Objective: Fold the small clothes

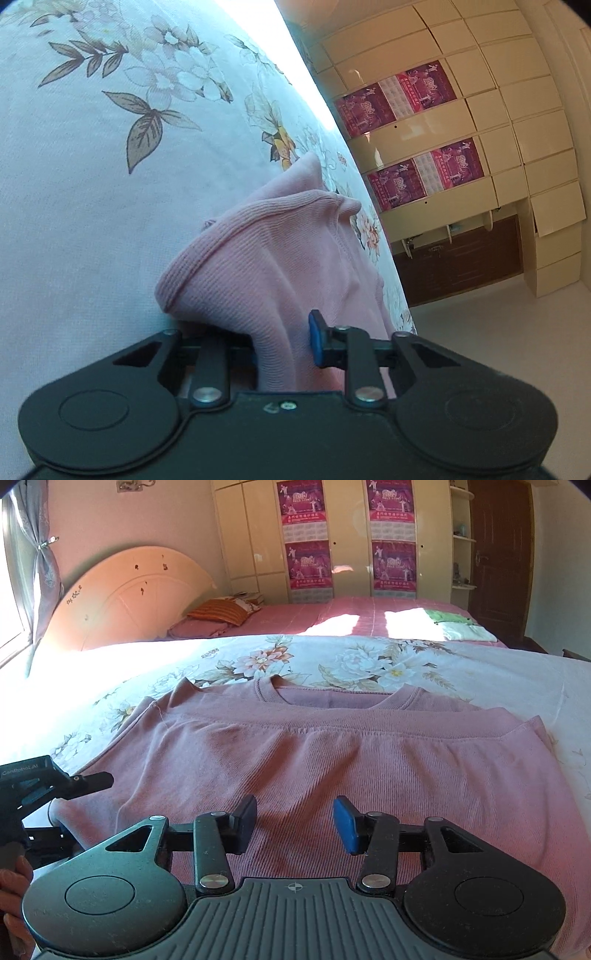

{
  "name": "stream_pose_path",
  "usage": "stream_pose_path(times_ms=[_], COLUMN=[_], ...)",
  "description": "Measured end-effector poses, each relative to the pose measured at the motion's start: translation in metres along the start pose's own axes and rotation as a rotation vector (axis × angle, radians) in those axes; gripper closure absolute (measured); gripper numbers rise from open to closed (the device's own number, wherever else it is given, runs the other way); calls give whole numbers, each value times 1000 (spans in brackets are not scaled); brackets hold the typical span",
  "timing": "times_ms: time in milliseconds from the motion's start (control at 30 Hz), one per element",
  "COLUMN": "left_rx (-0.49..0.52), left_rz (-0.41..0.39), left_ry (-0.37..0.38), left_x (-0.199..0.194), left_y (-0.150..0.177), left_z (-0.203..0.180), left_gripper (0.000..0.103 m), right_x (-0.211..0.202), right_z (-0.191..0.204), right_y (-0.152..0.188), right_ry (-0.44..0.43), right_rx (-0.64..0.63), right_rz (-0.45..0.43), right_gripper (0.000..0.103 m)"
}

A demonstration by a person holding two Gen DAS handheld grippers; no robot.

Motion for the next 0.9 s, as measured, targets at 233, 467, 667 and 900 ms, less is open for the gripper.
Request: stream_pose_path(times_ms=[233,467,667,900], left_rx=[112,484,785,1040], left_rz=[-46,-88,6,264], left_ry=[-22,85,228,261], left_x=[-9,-33,-20,46], left_y=[2,20,86,214], left_z=[-19,-110,-197,-219], left_gripper=[91,92,92,92], right_x=[24,22,-14,-64], right_z=[7,7,-48,-149], right_y=[28,32,10,29], right_ry=[58,59,0,73], right_rx=[-147,-184,74,358], right_rz=[37,14,-37,-38], right_gripper=[56,56,56,56])
Point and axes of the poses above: each gripper's, at about its wrist camera, not at the fingertips, and x roughly the way its jaws point, z to its left, y to its underside, the point moved 6 cm from there along x, roughly the way its jaws point, and after that the axes turned 1 degree about -x, right-handed, at the moved point
